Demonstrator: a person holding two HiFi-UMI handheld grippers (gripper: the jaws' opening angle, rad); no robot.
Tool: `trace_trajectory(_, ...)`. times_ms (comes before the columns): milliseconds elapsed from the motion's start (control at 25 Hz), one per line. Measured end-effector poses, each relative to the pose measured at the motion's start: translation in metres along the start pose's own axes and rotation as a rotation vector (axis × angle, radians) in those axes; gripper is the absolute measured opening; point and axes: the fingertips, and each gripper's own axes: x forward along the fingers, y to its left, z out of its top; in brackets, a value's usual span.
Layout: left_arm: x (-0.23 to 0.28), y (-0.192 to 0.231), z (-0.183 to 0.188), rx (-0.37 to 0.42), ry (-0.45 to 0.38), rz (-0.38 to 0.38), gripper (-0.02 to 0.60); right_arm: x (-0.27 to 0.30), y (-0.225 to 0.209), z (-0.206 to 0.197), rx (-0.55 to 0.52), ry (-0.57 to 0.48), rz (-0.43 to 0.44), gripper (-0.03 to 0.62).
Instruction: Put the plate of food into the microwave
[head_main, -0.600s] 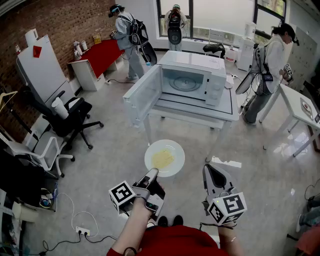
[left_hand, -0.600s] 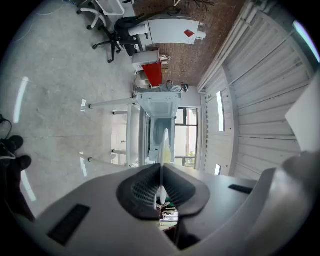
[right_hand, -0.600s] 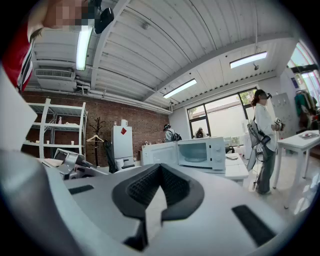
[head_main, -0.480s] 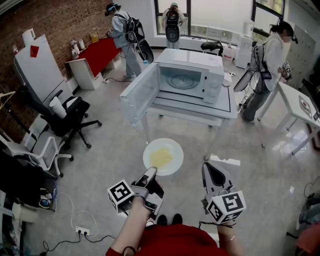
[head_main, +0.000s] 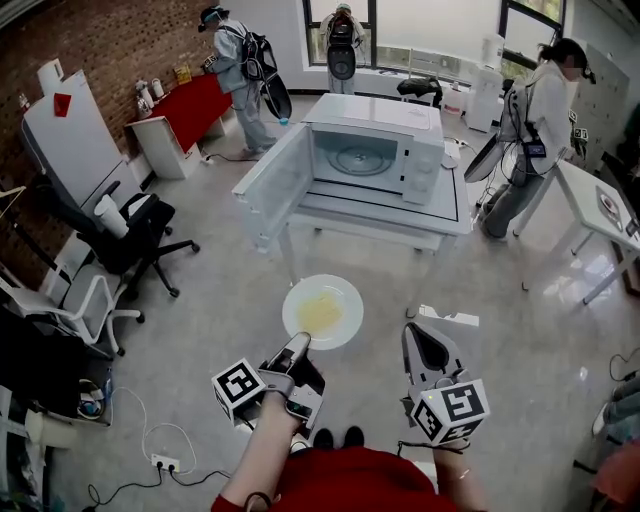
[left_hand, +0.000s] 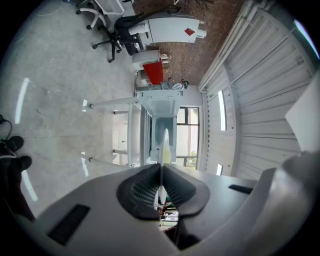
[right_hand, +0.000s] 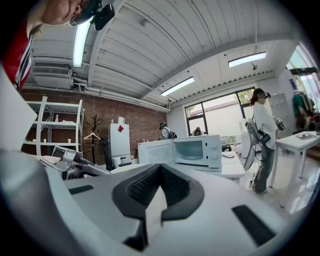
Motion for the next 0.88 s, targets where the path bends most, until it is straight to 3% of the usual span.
trace_trajectory(440,0.032,-0.003,-0.006,0.01,-0.011,0.01,0.021,-0.001,-0.033,-0.003,0.034,-0.006,0.009,0.015)
trace_trajectory(600,0.048,-0.01,-0.002,0.061,-0.021,0.021,0.021,0.001,-0.05,0.0,0.032,-0.004,0.005,0.015)
trace_trajectory(880,0.093,-0.029,0.006,0.081,-0.007,-0.008,0.021,0.024,-0.077,0.003,0.044,0.018,-0.03,0.015)
